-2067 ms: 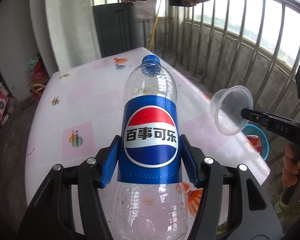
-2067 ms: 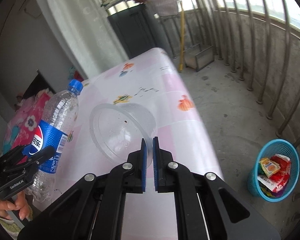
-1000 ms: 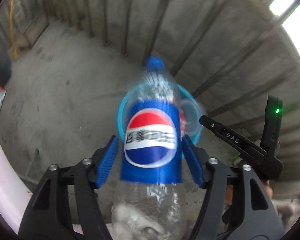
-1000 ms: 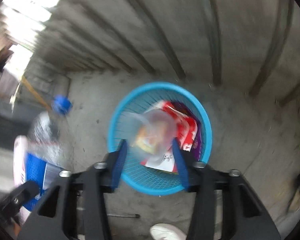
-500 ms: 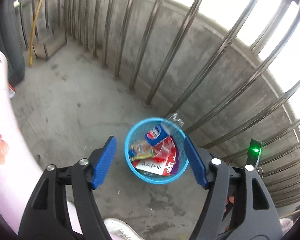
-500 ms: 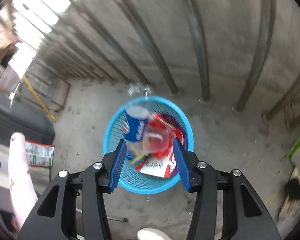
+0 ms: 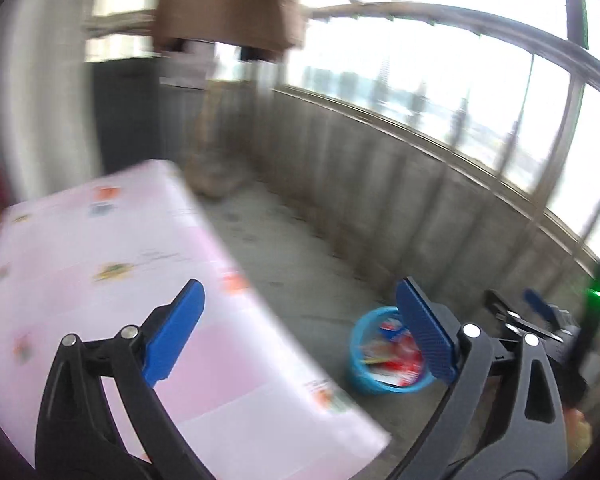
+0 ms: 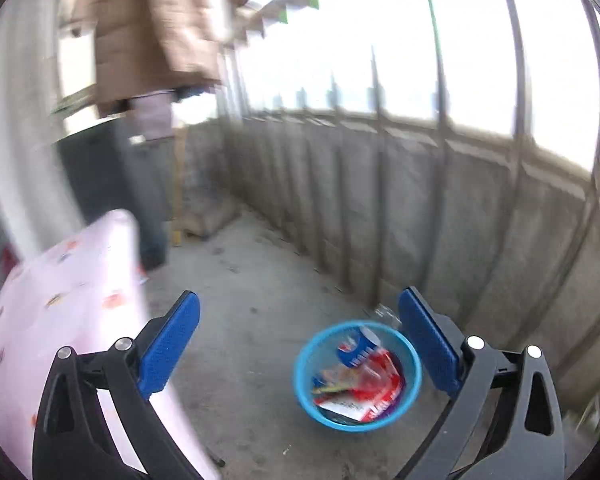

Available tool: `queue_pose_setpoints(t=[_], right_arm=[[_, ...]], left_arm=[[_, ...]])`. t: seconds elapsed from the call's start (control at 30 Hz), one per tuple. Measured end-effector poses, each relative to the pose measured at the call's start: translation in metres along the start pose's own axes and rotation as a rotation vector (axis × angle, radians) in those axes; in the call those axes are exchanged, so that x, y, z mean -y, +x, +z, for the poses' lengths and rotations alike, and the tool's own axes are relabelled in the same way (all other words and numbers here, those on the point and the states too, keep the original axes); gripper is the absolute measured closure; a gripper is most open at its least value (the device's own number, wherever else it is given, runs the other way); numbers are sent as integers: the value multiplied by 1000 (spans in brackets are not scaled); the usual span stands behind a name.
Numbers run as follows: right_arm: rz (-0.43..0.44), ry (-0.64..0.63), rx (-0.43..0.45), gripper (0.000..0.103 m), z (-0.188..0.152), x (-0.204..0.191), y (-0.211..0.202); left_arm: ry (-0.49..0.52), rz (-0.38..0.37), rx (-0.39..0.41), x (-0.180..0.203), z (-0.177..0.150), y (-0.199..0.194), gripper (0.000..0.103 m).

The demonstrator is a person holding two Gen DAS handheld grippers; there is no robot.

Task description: Collect trash

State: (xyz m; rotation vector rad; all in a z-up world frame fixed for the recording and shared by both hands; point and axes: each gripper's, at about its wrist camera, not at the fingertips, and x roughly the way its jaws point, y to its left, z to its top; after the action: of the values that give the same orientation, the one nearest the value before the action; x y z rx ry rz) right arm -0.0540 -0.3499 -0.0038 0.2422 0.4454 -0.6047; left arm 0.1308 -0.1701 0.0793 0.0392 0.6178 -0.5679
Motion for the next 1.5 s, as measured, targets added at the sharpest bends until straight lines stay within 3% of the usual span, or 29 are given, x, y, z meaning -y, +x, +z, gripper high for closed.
queue_pose_setpoints(t=[0.2,0.27,0.37,0.5,0.6,1.03,1.5], right_arm=[[172,-164,-3,6,-18,-82,-52],[206,-214,-57,6,-32,-104,-57],[230,-309,-189,6,-54,-133,-51],[185,-415,-306,6,-78,-153,-44],[148,-467,-327,6,-86,-153,-43],[32,-394,-363,6,-82,-126,-32],[3,-367,-379,6,-78,-113,-23]], left_arm=[[-29,327,44,-42,-50,-55,9],[-49,409,30,-54,-71,-71,9],[-132,474,-62,-68,-95,-74,9],[-169,491,-235,-83,-112,-59,9],[-156,482,-298,-81,-116,-52,9],[-116,452,-348,-66,-128,-34,9],[-95,437,-374,-60,-126,-25,9]])
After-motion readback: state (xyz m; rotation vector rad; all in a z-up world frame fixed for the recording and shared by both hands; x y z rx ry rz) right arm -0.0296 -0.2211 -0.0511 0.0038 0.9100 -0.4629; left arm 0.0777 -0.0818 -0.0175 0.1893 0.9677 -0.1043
